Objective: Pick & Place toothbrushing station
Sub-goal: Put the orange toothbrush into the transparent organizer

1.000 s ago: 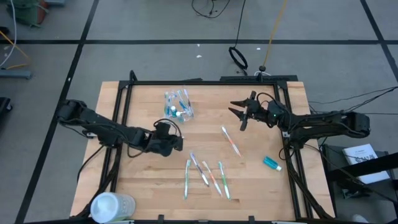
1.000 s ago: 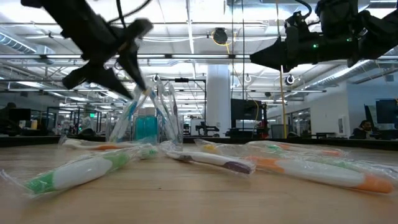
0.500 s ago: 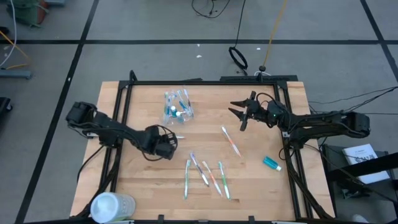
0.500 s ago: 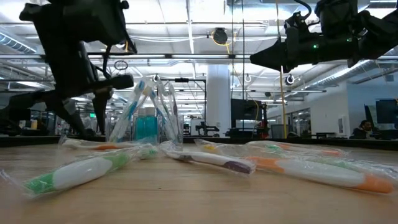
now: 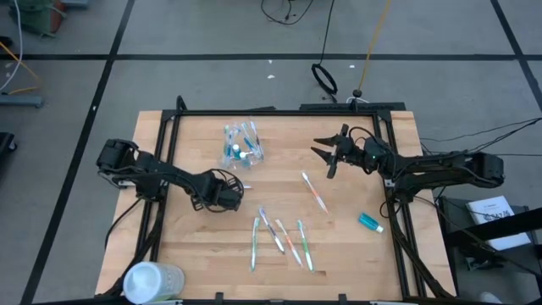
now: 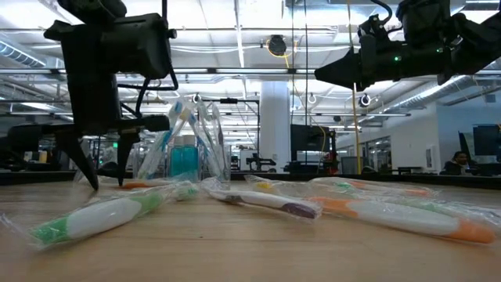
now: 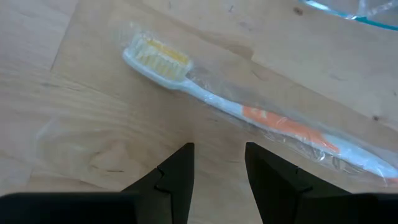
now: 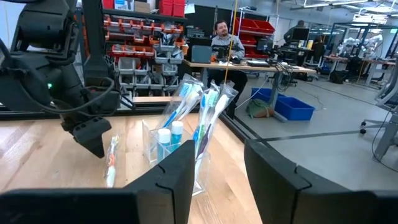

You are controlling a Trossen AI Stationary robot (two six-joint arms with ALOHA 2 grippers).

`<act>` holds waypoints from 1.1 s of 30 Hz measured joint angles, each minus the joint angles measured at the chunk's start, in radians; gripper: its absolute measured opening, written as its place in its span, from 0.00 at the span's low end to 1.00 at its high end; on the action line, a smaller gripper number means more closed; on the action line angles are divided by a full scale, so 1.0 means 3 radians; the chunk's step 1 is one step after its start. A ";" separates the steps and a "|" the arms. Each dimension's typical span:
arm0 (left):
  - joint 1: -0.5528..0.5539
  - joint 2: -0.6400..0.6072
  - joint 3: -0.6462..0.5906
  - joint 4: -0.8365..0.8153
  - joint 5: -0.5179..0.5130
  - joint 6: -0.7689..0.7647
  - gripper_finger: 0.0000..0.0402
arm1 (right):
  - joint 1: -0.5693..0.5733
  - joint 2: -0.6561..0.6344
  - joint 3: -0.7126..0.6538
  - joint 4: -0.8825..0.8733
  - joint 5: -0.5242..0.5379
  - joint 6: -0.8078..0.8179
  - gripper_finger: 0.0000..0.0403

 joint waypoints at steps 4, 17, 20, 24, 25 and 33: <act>0.0010 -0.0043 0.0000 -0.0003 0.0001 0.0005 0.37 | 0.0000 0.0000 0.0000 -0.0010 0.0001 0.0000 0.32; 0.0018 -0.0169 -0.0003 -0.0047 -0.0136 -0.0550 0.37 | 0.0001 0.0001 0.0003 -0.0145 0.0000 -0.0103 0.32; 0.0057 -0.0166 -0.0003 -0.0201 -0.0094 -0.0697 0.37 | 0.0001 0.0001 0.0003 -0.0021 0.0000 -0.0113 0.32; 0.0162 -0.0164 -0.0029 -0.0278 -0.0054 -0.0692 0.37 | 0.0001 0.0001 0.0003 0.0089 0.0000 -0.0224 0.32; 0.0191 -0.0164 -0.0037 -0.0272 -0.0007 -0.0660 0.37 | 0.0001 0.0001 0.0003 0.0106 0.0000 -0.0263 0.32; 0.0397 -0.0166 -0.0153 -0.0178 0.0070 -0.0409 0.37 | 0.0001 0.0001 0.0003 0.0165 0.0000 -0.0297 0.32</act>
